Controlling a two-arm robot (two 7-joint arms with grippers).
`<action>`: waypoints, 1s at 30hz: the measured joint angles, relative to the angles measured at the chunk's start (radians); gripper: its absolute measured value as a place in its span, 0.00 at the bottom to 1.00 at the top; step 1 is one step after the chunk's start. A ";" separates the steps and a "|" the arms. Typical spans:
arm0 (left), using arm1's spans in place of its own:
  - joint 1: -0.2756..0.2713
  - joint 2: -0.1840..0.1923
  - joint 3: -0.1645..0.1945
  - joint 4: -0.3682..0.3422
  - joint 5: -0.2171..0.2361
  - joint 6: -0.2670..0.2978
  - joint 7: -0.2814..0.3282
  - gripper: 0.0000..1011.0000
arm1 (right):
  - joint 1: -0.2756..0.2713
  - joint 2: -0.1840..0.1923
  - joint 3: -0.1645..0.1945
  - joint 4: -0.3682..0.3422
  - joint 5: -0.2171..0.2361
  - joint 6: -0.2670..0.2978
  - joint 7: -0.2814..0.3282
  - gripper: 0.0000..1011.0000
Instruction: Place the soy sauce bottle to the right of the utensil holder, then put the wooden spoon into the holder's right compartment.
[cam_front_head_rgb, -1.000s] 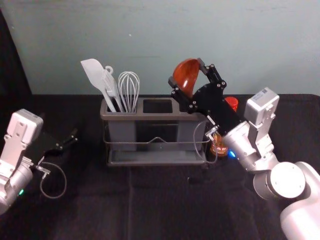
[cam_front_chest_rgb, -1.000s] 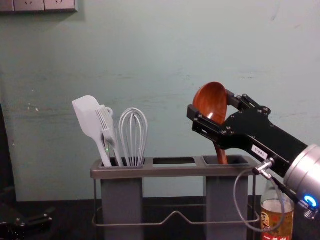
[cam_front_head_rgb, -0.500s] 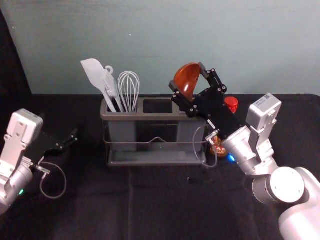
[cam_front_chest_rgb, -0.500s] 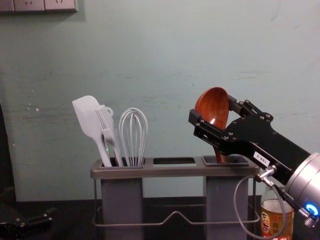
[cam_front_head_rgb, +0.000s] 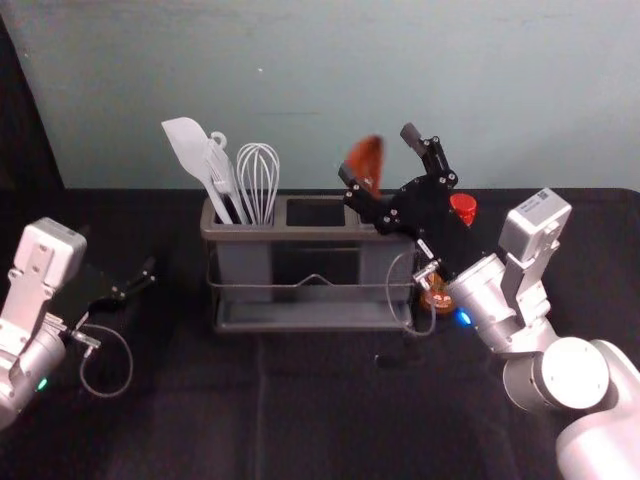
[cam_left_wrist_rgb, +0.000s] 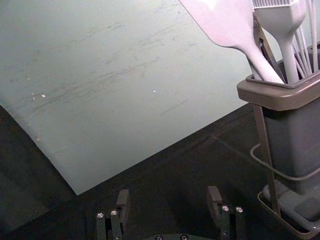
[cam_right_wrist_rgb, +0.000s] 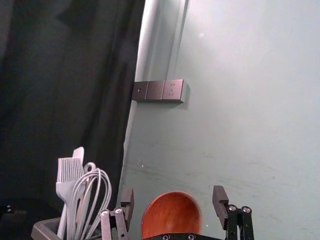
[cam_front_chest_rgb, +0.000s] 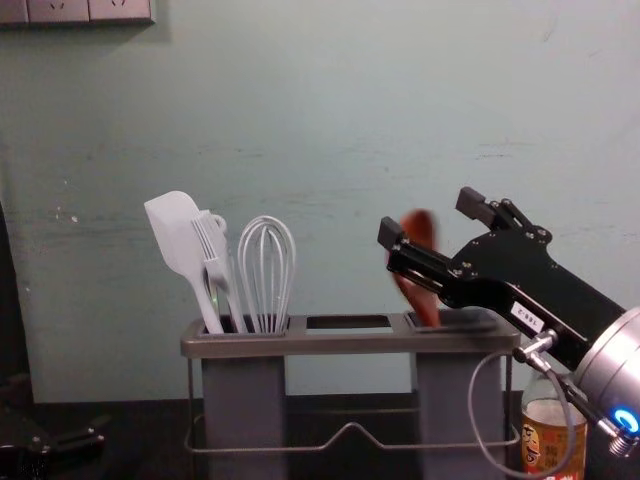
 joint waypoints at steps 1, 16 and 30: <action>0.000 0.000 0.000 0.000 0.000 0.000 0.000 1.00 | -0.001 -0.001 0.001 -0.001 0.000 -0.002 -0.001 0.99; 0.000 0.000 0.000 0.000 0.000 0.000 0.000 1.00 | -0.048 0.020 0.034 -0.159 0.010 0.005 -0.017 0.99; 0.000 0.000 0.000 0.000 0.000 0.000 0.000 1.00 | -0.136 0.064 0.167 -0.360 -0.104 0.228 -0.201 0.99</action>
